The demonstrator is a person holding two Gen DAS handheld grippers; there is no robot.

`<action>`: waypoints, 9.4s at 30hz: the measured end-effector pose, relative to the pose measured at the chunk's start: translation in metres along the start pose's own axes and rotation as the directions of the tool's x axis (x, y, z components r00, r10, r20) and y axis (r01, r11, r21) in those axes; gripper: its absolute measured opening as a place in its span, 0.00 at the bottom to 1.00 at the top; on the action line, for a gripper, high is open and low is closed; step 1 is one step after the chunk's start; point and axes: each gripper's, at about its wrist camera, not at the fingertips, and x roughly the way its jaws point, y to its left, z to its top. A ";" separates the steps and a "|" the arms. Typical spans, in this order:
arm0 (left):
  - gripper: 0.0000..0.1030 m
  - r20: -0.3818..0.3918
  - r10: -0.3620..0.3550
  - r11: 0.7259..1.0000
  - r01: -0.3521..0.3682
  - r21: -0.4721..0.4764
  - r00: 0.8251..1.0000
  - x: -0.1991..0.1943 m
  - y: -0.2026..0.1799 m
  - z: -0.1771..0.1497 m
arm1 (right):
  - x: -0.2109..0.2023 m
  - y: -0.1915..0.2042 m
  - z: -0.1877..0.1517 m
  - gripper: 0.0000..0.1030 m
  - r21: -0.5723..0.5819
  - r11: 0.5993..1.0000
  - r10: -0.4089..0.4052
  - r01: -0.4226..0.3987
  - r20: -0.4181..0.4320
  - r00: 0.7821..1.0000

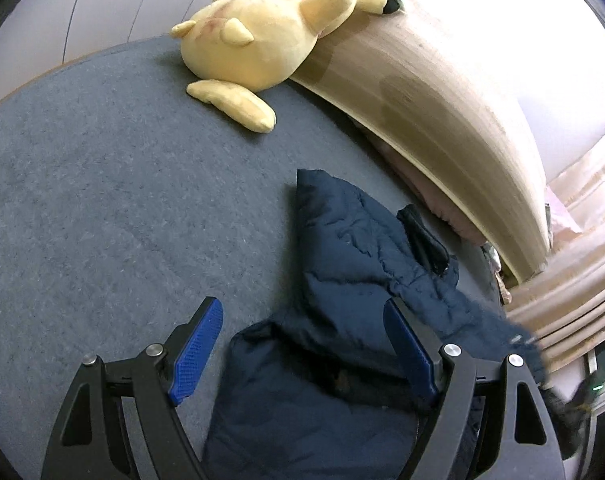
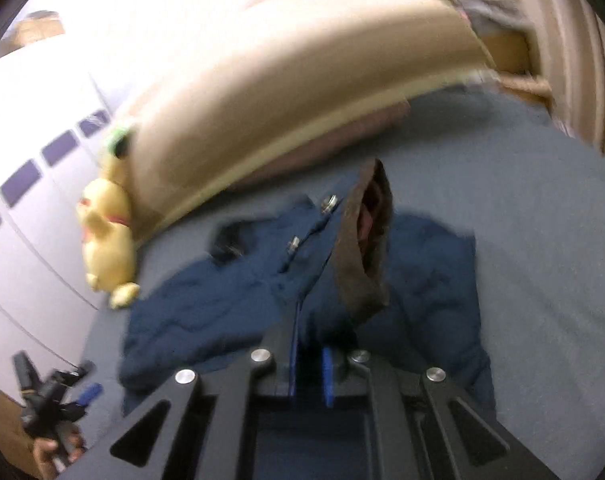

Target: Fold large clothes

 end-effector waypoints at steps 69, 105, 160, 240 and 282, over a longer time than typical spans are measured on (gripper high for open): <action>0.79 0.162 0.129 0.750 -0.203 0.629 0.978 0.076 -0.147 -0.025 | 0.068 -0.051 0.020 0.81 -0.037 0.999 0.008 -0.013 -0.127 0.992; 0.81 0.037 0.272 0.838 -0.256 0.482 0.961 -0.105 -0.008 -0.133 | -0.127 -0.167 -0.129 0.87 0.074 0.997 0.017 -0.001 -0.216 0.976; 0.13 -0.197 0.194 0.953 -0.138 0.268 0.961 -0.168 0.063 -0.240 | -0.171 -0.178 -0.277 0.19 0.282 0.924 0.342 -0.258 -0.309 0.888; 0.09 -0.251 0.127 0.947 -0.042 0.320 0.960 -0.207 0.060 -0.273 | -0.170 -0.174 -0.263 0.14 0.219 0.954 0.273 -0.204 -0.357 0.893; 0.08 -0.174 0.017 0.946 0.041 0.322 0.985 -0.231 0.029 -0.235 | -0.197 -0.162 -0.224 0.14 0.279 0.884 0.434 -0.374 -0.199 0.878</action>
